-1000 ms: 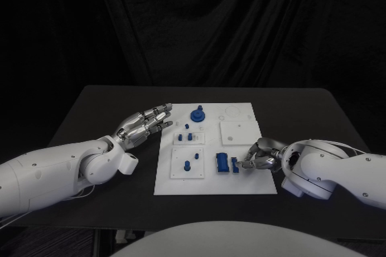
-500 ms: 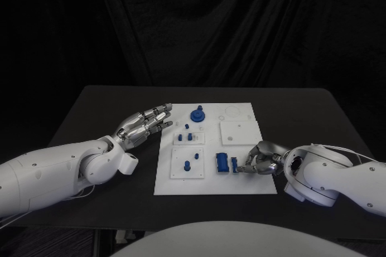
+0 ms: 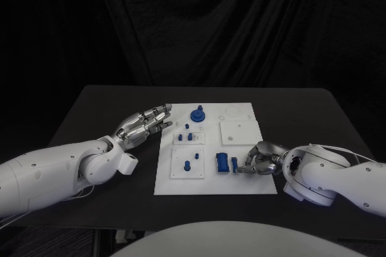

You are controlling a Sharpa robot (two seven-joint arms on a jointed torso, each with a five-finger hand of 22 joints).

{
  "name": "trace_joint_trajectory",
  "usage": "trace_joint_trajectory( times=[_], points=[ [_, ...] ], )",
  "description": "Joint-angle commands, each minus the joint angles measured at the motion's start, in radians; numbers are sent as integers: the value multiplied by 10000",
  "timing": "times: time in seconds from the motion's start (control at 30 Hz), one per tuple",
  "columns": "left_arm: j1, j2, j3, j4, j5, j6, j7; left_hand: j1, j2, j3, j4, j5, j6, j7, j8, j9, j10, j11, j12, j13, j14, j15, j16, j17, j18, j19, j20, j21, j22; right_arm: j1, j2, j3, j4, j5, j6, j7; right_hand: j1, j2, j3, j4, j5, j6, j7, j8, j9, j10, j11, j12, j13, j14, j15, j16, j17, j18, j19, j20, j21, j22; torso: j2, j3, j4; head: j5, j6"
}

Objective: Assemble the parts on the task board

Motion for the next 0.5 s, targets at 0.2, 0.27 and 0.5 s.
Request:
trace_joint_trajectory(
  times=[0.2, 0.27, 0.5],
  points=[
    [-17, 20, 9, 10, 46, 127, 89, 114, -30, -4, -84, 57, 58, 119, 46, 21, -33, -36, 21, 9, 14, -1, 11, 10, 70, 68, -4, 42, -26, -76, 133, 1, -210, -99, 15, 213, 207, 91, 44, -54, -23, -36, -77, 187, 113, 1039, -111, 26, 2635, 737, -122, -50, 868, 142, 505, -104, -49, 2230, 0, 1, -14, 24, -2],
    [-17, 20, 9, 9, 46, 130, 89, 109, -34, -7, -85, 54, 72, 128, 50, 23, -30, -34, 28, 10, 12, -5, 11, 9, 70, 66, -4, 41, -31, -88, 168, 1, -255, -99, -27, 237, 254, 100, 48, -73, -28, -41, -86, 217, 134, 1039, -119, 26, 2635, 737, -129, -51, 868, 143, 503, -110, -54, 2229, -1, 0, -11, 26, -2],
    [-17, 16, 9, 4, 46, 138, 82, 109, -34, -7, -85, 54, 72, 128, 50, 23, -30, -34, 28, 10, 12, -5, 11, 9, 70, 66, -4, 41, -31, -118, 289, 1, -420, -153, -248, 315, 417, 174, 75, -130, -60, -58, -114, 317, 201, 1039, -144, 26, 2635, 736, -151, -56, 860, 150, 492, -131, -79, 2221, -3, -2, -8, 40, -2]
  ],
)
